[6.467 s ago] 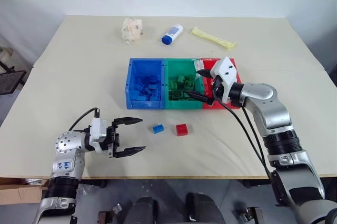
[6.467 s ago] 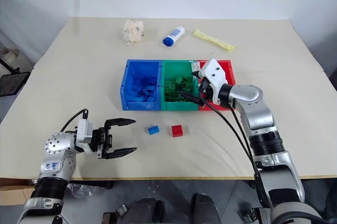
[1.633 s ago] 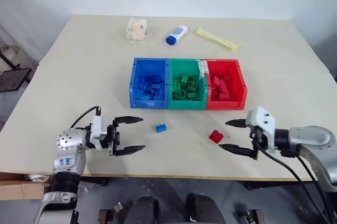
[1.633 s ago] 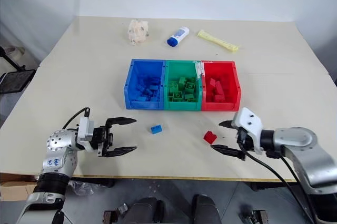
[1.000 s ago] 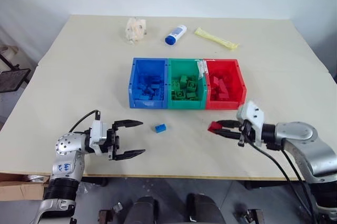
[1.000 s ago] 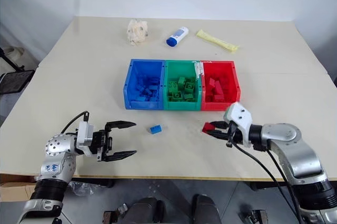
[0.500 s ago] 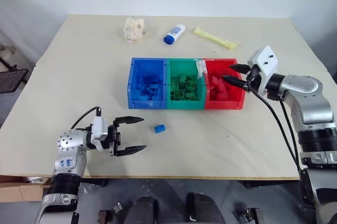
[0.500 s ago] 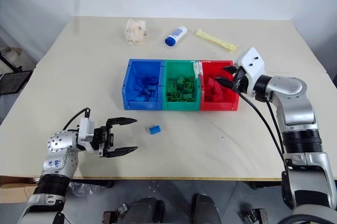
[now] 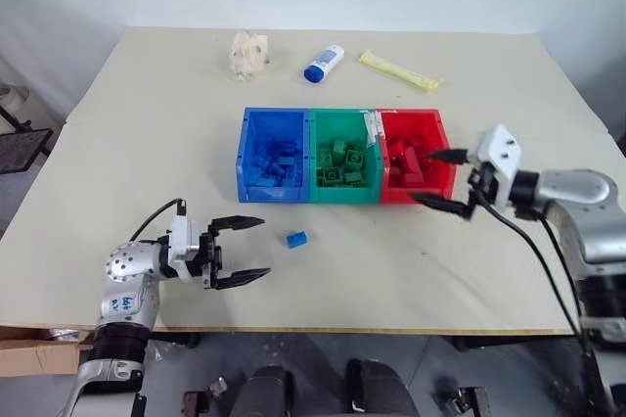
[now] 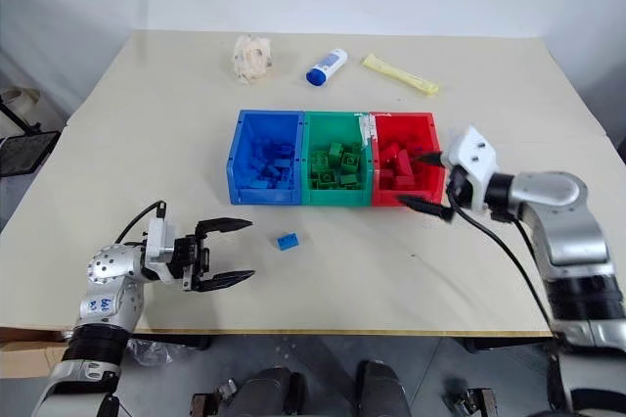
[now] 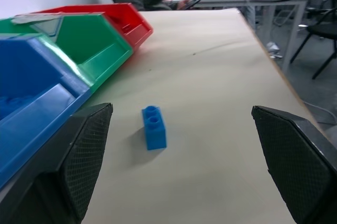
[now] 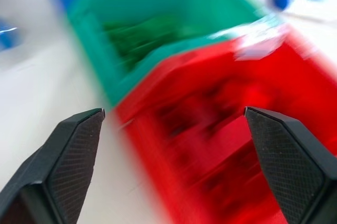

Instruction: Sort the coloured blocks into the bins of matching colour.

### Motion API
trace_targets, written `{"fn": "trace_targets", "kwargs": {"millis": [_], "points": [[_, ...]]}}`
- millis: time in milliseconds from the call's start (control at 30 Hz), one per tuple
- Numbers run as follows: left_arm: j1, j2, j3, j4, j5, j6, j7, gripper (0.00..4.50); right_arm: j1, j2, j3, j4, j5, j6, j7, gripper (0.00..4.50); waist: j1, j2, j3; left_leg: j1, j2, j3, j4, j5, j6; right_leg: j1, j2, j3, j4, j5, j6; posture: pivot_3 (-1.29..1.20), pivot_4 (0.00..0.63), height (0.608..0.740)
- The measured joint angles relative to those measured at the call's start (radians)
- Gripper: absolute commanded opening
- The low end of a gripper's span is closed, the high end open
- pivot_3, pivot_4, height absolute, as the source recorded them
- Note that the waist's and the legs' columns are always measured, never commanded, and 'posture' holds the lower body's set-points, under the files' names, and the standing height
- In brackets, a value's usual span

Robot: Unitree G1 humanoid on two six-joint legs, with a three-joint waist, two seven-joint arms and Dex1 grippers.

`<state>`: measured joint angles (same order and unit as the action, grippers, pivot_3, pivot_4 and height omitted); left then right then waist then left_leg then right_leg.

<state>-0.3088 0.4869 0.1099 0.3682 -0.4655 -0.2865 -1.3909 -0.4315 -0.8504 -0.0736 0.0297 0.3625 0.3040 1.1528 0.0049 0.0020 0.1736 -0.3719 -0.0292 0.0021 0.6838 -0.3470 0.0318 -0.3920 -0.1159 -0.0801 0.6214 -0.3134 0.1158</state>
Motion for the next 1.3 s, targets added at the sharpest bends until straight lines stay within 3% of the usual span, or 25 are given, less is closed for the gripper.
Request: {"fn": "trace_targets", "kwargs": {"millis": [133,333,500,767,867,1167,1300], "points": [[0.019,0.025,0.032,-0.001,0.008,0.0,0.06,4.5,0.128,-0.053,-0.057,-0.059,0.04,0.002,0.063,4.44,-0.007,0.0,0.0,0.002,0.001,0.002,0.0,0.0,0.0,0.001,0.0,0.001,0.0,0.0,0.0,0.0,0.15,0.74],[0.116,0.115,0.077,-0.041,0.071,0.012,0.185,4.5,0.196,-0.058,-0.087,-0.067,0.069,-0.003,0.101,4.44,-0.007,0.0,0.0,0.002,0.002,0.002,-0.001,0.0,0.0,0.0,0.0,0.002,0.0,0.0,0.0,0.0,0.15,0.74],[0.242,0.211,0.131,-0.092,0.14,0.026,0.29,4.5,0.203,-0.044,-0.091,-0.066,0.112,-0.025,0.145,4.44,-0.005,0.001,0.001,0.002,0.002,0.001,-0.001,-0.001,-0.001,0.0,-0.001,0.003,-0.003,0.0,0.0,0.0,0.15,0.74],[0.361,0.233,0.145,-0.223,0.142,0.018,0.301,4.5,0.157,-0.037,-0.079,-0.037,0.11,-0.032,0.147,4.44,-0.004,0.002,0.001,0.002,0.002,0.0,-0.001,-0.001,-0.001,0.001,-0.002,0.003,-0.006,0.0,-0.001,0.0,0.15,0.74],[0.358,0.213,0.121,-0.288,0.143,0.033,0.32,4.5,0.145,-0.027,-0.06,-0.034,0.11,-0.032,0.147,4.44,-0.006,0.002,0.001,0.002,0.002,0.0,-0.002,-0.001,-0.001,0.001,-0.002,0.003,-0.007,0.0,-0.001,0.0,0.15,0.74],[0.191,0.026,-0.106,-0.316,0.253,0.079,0.444,4.5,0.142,-0.006,-0.052,-0.076,0.112,-0.014,0.115,4.44,0.007,0.003,0.002,0.002,0.001,0.002,-0.001,-0.001,-0.001,0.0,0.0,0.002,-0.001,0.0,0.0,0.0,0.15,0.74],[0.038,-0.064,-0.195,-0.164,0.345,0.034,0.484,4.5,0.194,0.0,-0.068,-0.131,0.115,0.005,0.067,4.44,0.026,0.004,0.001,0.002,-0.001,0.003,0.001,0.0,0.0,0.001,0.0,0.001,-0.001,0.001,0.001,0.0,0.15,0.74]]}}
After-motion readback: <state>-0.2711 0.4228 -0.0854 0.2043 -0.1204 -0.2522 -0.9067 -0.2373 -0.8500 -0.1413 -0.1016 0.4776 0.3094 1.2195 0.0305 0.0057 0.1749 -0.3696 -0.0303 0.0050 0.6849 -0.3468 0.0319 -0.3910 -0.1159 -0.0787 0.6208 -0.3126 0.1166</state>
